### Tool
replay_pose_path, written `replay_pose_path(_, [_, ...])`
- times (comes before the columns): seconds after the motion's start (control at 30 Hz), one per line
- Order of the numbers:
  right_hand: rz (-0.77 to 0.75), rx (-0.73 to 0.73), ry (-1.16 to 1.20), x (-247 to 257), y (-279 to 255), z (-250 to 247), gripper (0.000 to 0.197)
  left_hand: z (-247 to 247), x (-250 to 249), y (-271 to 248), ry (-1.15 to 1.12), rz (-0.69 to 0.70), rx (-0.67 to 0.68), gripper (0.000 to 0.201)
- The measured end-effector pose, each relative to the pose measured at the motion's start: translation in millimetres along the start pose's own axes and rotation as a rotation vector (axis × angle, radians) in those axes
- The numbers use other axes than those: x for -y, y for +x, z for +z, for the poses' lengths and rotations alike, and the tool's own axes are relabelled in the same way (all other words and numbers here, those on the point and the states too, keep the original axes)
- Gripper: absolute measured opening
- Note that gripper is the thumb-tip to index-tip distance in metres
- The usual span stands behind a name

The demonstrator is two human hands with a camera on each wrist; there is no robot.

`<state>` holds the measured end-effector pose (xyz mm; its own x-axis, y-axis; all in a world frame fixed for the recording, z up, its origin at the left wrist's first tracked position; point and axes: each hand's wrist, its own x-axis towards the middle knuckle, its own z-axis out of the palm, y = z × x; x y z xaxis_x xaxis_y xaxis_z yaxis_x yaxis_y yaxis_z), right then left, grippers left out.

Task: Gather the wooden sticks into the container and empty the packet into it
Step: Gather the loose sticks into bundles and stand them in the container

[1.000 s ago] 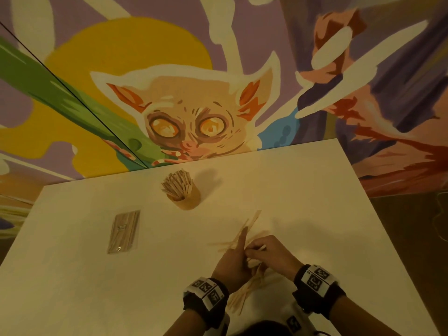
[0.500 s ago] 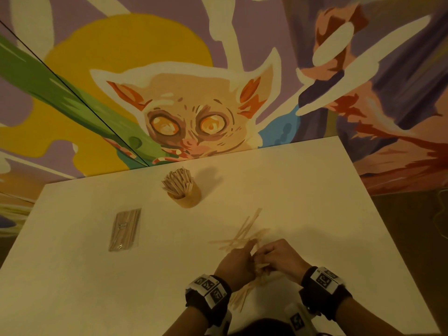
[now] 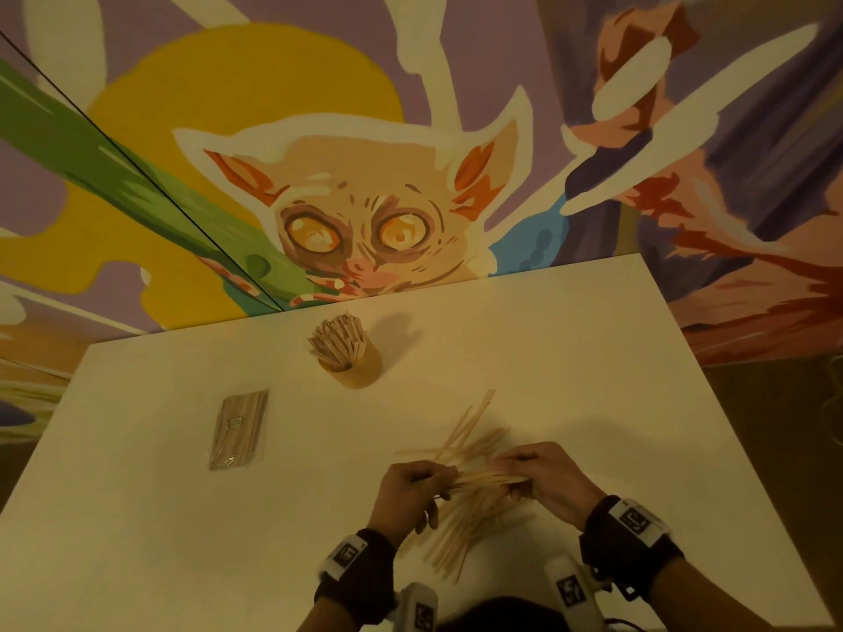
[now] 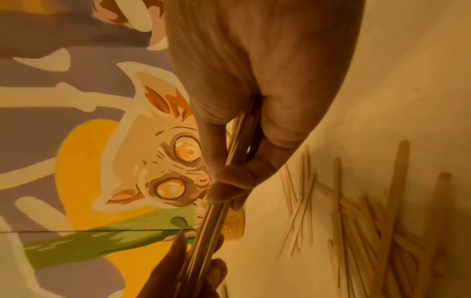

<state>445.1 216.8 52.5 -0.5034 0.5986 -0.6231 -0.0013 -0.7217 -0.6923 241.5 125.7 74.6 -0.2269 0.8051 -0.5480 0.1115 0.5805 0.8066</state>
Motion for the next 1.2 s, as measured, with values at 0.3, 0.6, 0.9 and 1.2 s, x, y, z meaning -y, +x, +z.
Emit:
replay_pose_path(0.3, [-0.068, -0.086, -0.145, -7, -4, 25, 0.018, 21, -3, -2, -0.138, -0.012, -0.159, 0.031])
replay_pose_path(0.6, [-0.398, -0.240, -0.288, -2, -6, 38, 0.038, 28, -19, -12, -0.495, -0.100, -0.131, 0.026])
replay_pose_path(0.9, [-0.678, -0.240, -0.455, -1, -21, 44, 0.029, 30, -20, -19, -0.695, -0.337, -0.101, 0.021])
replay_pose_path(1.2, [-0.678, -0.262, -0.417, -6, -27, 33, 0.037, 41, -21, -27, -0.655, -0.267, -0.125, 0.019])
